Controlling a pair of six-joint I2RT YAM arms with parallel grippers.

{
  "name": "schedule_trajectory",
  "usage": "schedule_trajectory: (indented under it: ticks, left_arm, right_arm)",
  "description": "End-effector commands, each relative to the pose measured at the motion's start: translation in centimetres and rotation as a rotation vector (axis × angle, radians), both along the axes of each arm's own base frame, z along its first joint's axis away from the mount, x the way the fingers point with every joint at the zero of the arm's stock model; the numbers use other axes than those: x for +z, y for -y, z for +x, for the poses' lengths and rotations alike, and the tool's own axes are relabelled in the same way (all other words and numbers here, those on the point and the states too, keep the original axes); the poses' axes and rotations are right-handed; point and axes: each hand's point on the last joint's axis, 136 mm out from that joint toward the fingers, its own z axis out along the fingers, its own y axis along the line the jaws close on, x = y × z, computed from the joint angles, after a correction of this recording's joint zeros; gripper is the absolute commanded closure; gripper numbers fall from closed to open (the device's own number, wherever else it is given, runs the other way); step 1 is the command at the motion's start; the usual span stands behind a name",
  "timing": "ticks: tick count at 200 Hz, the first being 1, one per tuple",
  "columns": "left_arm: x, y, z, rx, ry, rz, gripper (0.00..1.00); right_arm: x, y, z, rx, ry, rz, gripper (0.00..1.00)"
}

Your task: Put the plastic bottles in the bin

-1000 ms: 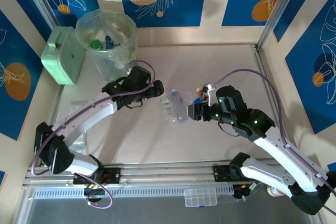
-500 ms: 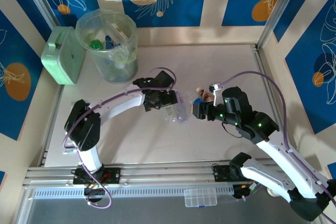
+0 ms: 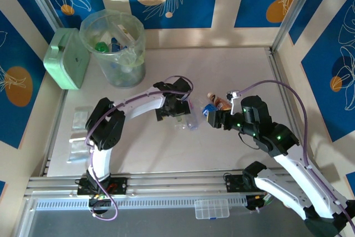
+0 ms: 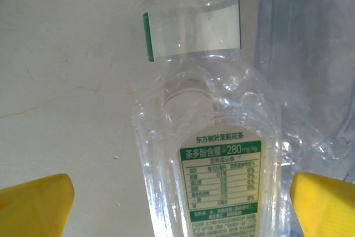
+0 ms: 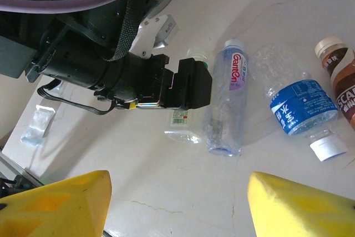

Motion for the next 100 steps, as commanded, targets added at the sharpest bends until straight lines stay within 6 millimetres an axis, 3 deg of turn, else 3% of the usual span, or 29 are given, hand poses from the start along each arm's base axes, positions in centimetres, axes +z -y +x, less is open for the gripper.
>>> schedule_trajectory:
  ticks: [1, 38, 100]
  left_arm:
    - [-0.4, -0.3, -0.5, -0.006, -0.036, 0.034, 0.04]
    - [-1.8, -1.4, -1.2, -0.007, -0.079, 0.048, 0.2]
    - [-2.8, -3.4, -1.5, -0.034, -0.104, 0.088, 0.32]
  right_arm:
    - [-0.5, 0.0, -0.6, 0.016, -0.026, 0.013, 0.33]
    - [-0.4, 0.0, -0.5, 0.014, -0.022, 0.016, 0.33]
    - [-0.9, -0.2, -0.3, 0.02, -0.042, 0.028, 0.33]
